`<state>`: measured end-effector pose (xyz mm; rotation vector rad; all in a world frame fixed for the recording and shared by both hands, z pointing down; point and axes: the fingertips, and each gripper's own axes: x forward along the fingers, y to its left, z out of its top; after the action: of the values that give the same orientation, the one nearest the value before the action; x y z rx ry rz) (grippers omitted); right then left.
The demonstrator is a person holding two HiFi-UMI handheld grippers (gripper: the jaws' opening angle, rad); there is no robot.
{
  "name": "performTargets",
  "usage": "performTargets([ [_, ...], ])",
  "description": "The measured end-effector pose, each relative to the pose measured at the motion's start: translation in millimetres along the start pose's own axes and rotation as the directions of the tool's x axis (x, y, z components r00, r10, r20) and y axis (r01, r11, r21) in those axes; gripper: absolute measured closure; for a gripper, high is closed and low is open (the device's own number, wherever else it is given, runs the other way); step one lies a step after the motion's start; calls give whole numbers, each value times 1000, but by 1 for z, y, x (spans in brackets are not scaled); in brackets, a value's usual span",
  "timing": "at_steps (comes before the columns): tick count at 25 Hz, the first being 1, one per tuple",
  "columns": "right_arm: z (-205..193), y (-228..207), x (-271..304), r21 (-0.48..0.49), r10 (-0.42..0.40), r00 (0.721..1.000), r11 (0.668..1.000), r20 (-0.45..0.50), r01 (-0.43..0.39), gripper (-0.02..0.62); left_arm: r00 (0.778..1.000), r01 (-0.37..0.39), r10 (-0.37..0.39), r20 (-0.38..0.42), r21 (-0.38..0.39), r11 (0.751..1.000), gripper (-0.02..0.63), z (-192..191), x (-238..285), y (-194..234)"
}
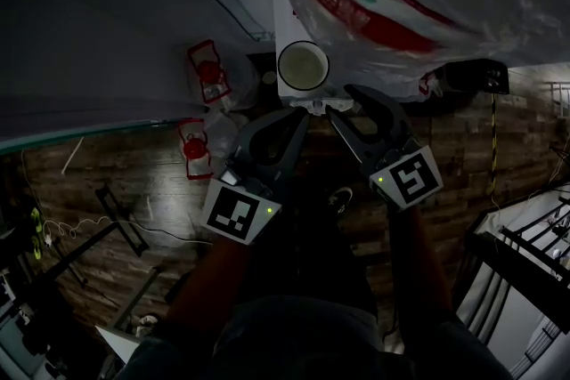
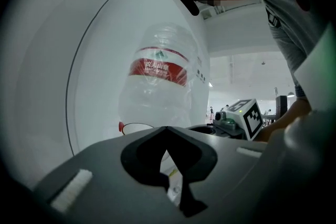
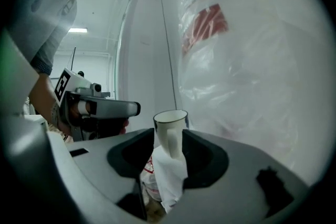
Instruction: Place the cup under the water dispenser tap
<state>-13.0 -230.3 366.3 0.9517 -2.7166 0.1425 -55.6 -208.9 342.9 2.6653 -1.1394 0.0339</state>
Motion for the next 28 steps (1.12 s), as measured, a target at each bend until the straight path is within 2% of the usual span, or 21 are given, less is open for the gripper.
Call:
performTargets([
  [6, -16, -6, 16, -14, -17, 1000, 1000, -10, 17, 419, 1000, -2, 2, -14, 11, 1000, 598, -19, 8, 8],
  [15, -21, -8, 28, -60, -11, 1000, 998, -10, 11, 422, 1000, -14, 14, -11, 4, 1000, 598, -26, 4, 15],
  [21, -23, -8, 31, -85, -11, 1000, 996, -6, 11, 500, 1000, -18, 18, -8, -12, 1000, 598, -32, 3, 18],
  [28, -24, -7, 32, -145, -30, 1000, 989, 2, 30, 517, 1000, -11, 11, -8, -20, 1000, 598, -37, 1, 17],
])
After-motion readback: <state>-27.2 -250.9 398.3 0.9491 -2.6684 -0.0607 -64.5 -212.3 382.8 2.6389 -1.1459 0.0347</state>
